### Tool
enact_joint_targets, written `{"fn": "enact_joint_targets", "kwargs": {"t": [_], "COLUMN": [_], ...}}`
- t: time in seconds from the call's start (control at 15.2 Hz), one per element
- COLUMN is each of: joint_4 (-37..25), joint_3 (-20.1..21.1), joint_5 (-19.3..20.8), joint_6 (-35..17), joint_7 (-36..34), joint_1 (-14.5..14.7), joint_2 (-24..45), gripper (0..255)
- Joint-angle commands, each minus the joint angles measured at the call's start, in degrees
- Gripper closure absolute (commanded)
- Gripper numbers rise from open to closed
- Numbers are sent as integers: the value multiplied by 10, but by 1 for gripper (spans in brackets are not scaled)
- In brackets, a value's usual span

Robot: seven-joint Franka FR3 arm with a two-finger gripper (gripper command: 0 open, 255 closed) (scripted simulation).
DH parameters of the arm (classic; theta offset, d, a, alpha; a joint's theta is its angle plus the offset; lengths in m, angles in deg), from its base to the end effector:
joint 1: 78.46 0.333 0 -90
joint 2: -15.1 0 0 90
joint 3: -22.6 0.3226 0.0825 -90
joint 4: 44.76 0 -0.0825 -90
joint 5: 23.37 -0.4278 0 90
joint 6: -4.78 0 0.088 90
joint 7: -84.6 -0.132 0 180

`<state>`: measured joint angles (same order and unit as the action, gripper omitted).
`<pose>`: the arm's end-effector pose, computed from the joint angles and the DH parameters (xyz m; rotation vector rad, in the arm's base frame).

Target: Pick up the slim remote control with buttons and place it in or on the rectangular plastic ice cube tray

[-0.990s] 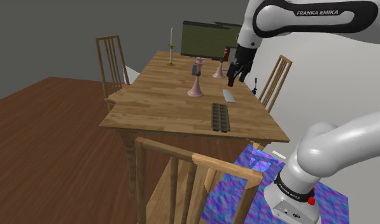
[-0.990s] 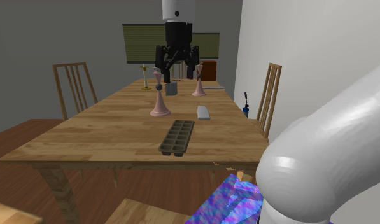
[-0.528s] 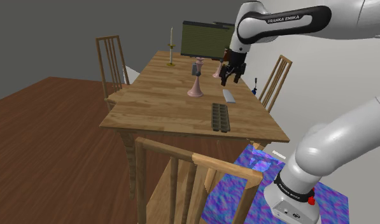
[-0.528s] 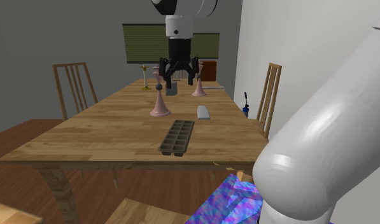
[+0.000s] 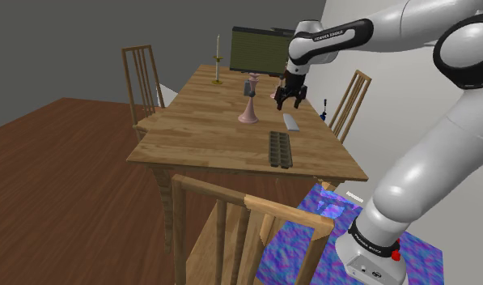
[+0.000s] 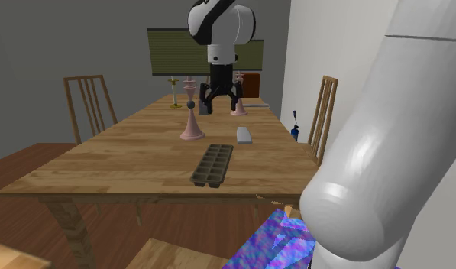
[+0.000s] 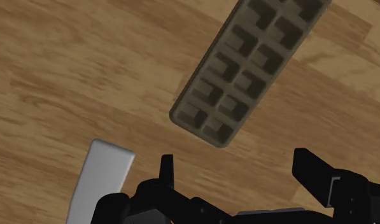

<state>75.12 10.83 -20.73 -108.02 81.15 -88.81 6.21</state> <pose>0.5100 -0.2144 0.4572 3.0547 -0.6624 0.0414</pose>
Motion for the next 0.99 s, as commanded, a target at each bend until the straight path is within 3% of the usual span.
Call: {"fn": "enact_joint_targets", "kwargs": {"t": [0.0,0.92], "joint_4": [-26,-244], "joint_3": [-9,-63], "joint_5": [-8,-95], "joint_6": [-12,-32], "joint_7": [-6,-12], "joint_1": [-7,-90], "joint_2": [40,306], "gripper": [0,0]}}
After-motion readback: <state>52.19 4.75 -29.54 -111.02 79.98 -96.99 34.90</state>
